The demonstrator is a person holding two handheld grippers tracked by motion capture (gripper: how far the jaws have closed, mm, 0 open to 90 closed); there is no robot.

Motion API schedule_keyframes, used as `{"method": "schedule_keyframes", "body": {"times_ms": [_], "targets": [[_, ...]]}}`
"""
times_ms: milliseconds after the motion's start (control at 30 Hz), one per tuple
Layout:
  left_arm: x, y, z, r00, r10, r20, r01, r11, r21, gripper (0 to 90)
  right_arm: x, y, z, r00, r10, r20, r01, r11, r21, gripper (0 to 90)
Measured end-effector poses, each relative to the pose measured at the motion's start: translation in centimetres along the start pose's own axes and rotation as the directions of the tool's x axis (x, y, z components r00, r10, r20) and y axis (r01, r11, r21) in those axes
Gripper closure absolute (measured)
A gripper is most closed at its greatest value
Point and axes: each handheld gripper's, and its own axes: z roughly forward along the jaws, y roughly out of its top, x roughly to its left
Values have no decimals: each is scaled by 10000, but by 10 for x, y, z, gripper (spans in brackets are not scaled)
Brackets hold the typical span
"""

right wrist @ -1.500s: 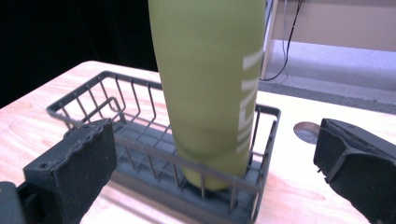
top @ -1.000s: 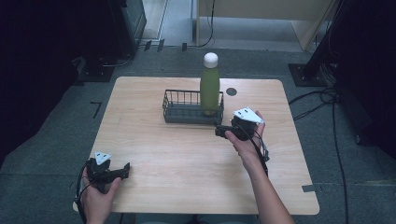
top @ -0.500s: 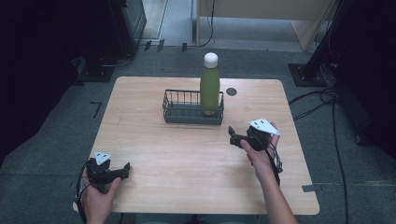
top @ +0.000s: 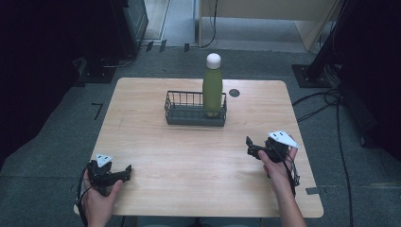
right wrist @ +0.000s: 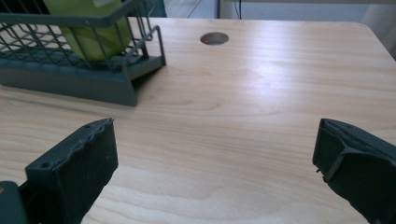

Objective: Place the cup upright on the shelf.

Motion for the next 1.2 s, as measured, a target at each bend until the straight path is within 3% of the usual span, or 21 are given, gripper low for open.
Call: {"method": "schedule_keyframes", "body": {"times_ms": [400, 800, 1033, 1200], "targets": [[0, 0, 0, 10000, 1, -2, -1, 10000, 4, 2, -33, -30, -14, 9967, 564, 578, -585, 9976, 366, 0], [0, 0, 0, 10000, 3, -5, -3, 10000, 18, 2, -72, -60, -38, 9841, 715, 1624, -865, 9924, 871, 19], [0, 0, 0, 10000, 13, -9, -13, 10000, 23, 1, -82, -66, -49, 9798, 912, 1777, -1104, 9887, 1011, 21], [0, 0, 0, 10000, 17, -7, -17, 10000, 26, 2, -86, -69, -52, 9787, 1055, 1762, -1350, 9771, 1646, 20]]}}
